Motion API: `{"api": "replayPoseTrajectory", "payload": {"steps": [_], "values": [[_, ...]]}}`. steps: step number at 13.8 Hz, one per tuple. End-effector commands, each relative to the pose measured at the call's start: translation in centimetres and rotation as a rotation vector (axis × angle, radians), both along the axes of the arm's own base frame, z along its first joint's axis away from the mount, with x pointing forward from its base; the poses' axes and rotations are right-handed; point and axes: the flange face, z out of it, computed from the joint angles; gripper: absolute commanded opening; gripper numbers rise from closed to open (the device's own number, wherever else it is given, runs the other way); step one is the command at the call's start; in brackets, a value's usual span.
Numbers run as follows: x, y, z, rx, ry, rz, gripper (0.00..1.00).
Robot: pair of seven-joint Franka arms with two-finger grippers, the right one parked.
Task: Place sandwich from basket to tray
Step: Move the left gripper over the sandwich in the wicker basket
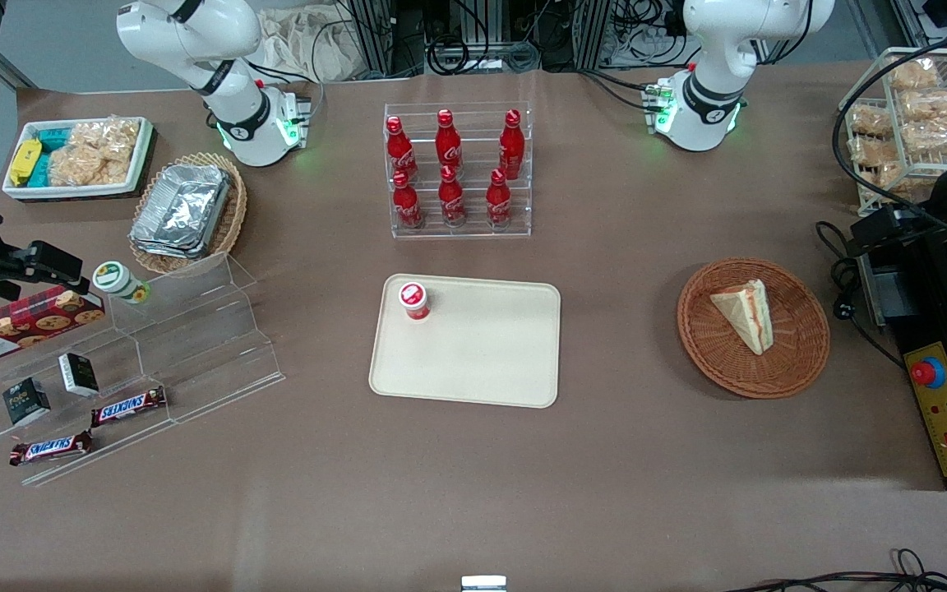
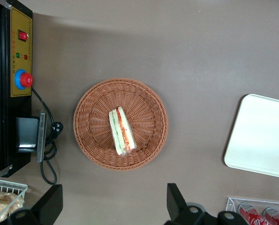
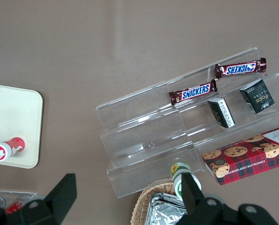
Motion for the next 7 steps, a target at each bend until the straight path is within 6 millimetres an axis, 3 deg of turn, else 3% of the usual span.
{"api": "replayPoseTrajectory", "payload": {"steps": [1,7], "values": [[-0.4,-0.3,0.8,0.002,0.000,-0.010,1.00],[-1.0,-1.8,0.1,0.000,0.060,-0.032,1.00]]}}
